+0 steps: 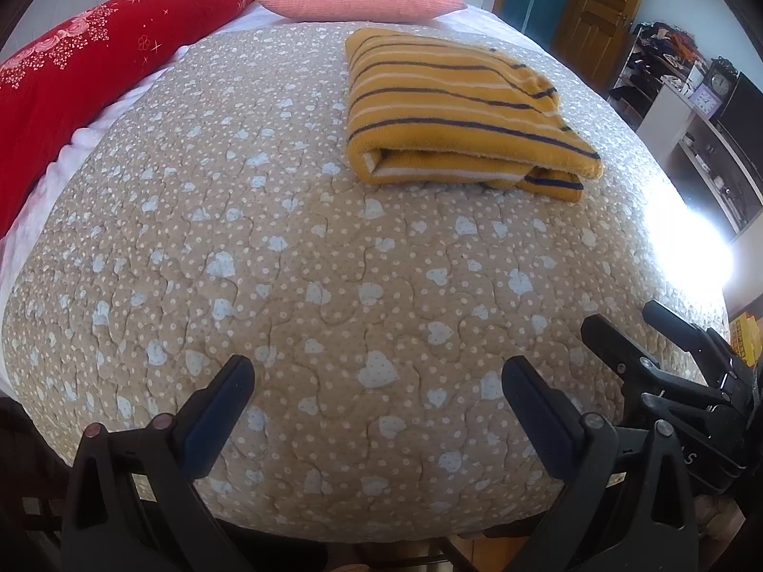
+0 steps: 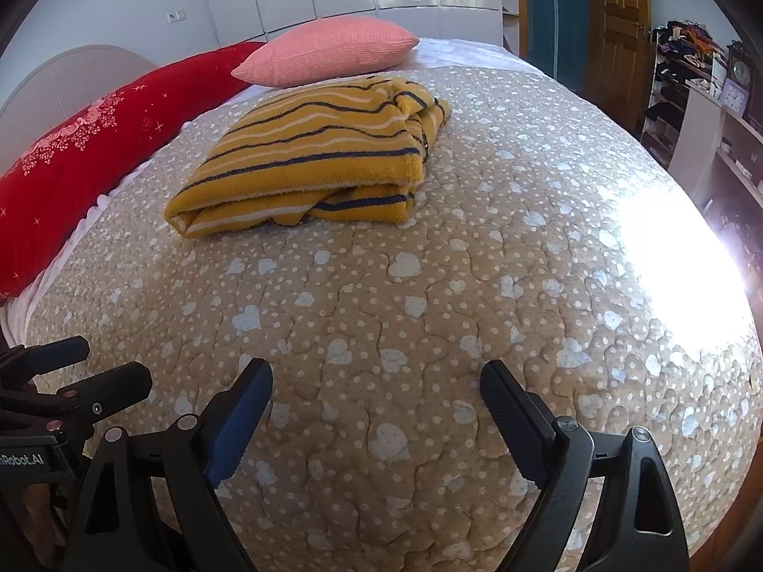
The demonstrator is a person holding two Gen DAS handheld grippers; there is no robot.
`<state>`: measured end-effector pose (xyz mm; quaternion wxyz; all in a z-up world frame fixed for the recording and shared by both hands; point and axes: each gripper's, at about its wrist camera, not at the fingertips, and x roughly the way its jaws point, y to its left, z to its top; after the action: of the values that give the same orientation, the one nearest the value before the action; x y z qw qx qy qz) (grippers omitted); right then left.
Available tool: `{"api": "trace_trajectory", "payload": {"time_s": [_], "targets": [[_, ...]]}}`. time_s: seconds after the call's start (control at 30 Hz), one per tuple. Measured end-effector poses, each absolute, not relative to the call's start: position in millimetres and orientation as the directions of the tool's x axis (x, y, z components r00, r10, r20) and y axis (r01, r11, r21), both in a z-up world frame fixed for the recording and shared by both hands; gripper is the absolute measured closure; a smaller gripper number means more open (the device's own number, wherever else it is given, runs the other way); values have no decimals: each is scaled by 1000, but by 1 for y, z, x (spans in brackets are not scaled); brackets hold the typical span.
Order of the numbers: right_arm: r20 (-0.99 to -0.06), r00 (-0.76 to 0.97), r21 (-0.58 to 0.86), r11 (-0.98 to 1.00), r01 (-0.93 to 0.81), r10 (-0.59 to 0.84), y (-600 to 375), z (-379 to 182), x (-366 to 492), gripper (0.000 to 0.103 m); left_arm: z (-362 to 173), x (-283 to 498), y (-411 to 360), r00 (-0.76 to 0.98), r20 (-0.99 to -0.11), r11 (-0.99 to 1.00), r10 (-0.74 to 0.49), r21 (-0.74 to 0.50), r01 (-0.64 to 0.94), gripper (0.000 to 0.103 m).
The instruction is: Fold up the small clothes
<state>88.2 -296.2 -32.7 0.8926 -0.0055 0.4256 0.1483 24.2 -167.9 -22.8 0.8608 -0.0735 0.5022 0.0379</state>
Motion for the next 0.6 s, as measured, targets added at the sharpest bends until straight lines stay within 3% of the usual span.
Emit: {"api": "trace_trajectory", "payload": {"time_s": [0.6], "targets": [[-756,606,112,961,-254,248,-295,-32,84,10,-27,24,-166,482,-876,985,-8,-91,-148,0]]}}
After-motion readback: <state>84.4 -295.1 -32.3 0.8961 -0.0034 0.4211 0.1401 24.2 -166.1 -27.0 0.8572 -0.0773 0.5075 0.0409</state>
